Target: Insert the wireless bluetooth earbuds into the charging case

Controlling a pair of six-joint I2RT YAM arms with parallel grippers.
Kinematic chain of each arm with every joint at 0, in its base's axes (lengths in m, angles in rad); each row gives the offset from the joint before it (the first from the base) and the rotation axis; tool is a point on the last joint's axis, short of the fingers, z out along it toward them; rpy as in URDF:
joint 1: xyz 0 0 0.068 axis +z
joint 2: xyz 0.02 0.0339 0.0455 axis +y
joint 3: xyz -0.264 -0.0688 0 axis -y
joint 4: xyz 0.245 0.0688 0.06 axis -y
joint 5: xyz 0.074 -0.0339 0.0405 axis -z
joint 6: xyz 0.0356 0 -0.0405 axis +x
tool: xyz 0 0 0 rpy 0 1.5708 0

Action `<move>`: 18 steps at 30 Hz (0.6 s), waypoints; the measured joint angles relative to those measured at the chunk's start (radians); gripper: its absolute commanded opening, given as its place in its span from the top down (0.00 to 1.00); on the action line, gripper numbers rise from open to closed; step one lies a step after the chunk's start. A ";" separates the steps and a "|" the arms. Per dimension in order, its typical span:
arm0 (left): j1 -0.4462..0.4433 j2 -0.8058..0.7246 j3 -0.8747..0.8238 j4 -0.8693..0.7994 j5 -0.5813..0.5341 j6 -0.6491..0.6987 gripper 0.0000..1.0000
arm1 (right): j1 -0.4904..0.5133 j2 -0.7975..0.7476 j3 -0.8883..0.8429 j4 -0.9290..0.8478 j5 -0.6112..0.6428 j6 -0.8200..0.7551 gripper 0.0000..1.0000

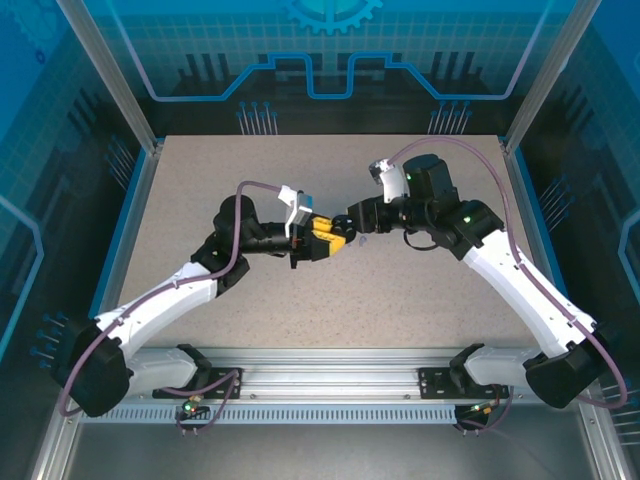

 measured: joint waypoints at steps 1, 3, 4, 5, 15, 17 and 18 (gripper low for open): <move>0.000 0.004 0.002 -0.001 0.003 0.000 0.88 | -0.003 -0.001 -0.004 0.004 -0.003 -0.002 0.49; 0.000 0.013 0.005 -0.006 0.003 -0.001 0.88 | -0.005 -0.002 -0.010 0.006 -0.011 -0.003 0.49; 0.000 0.017 0.005 -0.006 0.006 -0.002 0.88 | -0.005 -0.003 -0.011 0.007 -0.010 -0.004 0.48; 0.000 0.020 0.005 -0.006 0.006 -0.002 0.89 | -0.006 -0.005 -0.012 0.007 -0.008 -0.006 0.49; -0.004 0.025 0.014 -0.035 -0.027 -0.003 0.87 | -0.006 -0.025 -0.016 -0.007 0.067 -0.006 0.48; -0.004 0.029 0.016 -0.058 -0.060 -0.003 0.87 | -0.006 -0.025 -0.016 -0.027 0.112 -0.002 0.48; -0.002 0.034 0.018 -0.066 -0.076 -0.005 0.87 | -0.006 -0.025 -0.016 -0.035 0.132 0.002 0.48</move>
